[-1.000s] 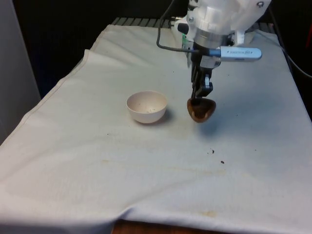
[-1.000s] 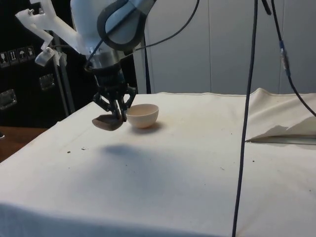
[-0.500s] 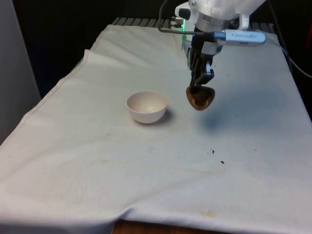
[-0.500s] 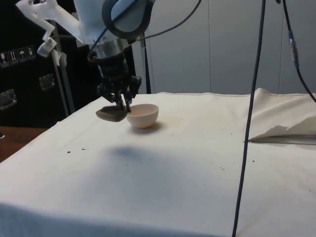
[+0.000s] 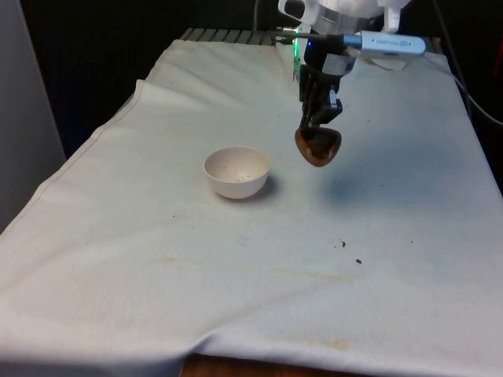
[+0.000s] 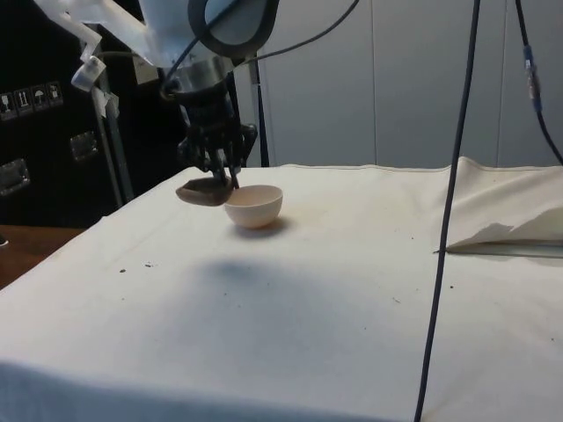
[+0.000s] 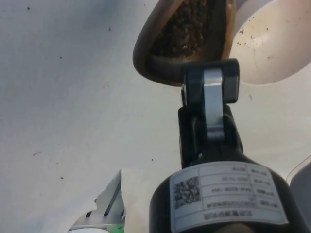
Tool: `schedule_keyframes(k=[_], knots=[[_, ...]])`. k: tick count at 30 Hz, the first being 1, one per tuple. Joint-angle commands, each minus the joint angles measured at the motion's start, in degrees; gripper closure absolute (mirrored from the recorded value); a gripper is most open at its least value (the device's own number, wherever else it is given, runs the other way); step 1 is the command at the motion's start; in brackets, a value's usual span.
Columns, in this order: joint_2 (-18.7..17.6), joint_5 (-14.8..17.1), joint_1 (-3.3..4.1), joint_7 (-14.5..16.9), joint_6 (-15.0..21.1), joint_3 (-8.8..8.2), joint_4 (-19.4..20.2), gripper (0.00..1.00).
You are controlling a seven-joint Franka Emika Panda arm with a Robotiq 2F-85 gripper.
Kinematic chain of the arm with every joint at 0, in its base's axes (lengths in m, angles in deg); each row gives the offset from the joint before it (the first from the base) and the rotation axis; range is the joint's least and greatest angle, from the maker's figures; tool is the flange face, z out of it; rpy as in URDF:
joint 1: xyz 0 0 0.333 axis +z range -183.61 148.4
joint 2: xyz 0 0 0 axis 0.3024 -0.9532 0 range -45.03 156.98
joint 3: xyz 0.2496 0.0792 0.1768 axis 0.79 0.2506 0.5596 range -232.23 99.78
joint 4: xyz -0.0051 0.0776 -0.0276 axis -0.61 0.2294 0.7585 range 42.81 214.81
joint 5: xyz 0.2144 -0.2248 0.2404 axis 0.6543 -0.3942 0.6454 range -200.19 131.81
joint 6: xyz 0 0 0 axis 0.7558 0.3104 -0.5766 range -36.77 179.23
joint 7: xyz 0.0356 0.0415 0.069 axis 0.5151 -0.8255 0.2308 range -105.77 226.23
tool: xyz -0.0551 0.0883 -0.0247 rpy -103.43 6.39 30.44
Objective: Pour the coffee beans from the cup into the bowl.
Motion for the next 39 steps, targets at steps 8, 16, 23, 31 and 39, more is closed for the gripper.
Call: schedule_keyframes(k=[8, 16, 23, 31, 39], knots=[[0.7, -1.1, -0.17, 2.4, -1.2, -0.34, -0.2, 1.0], [2.0, -2.4, -0.29, 3.7, -1.8, -0.86, 0.5, 1.0], [3.6, -3.2, -0.46, 5.6, -1.4, -1.89, 2.4, 1.0], [5.3, -3.3, -0.57, 8.0, -0.9, -3.72, 4.6, 1.0], [6.0, -3.3, -0.63, 10.4, -0.9, -5.96, 5.3, 1.0]])
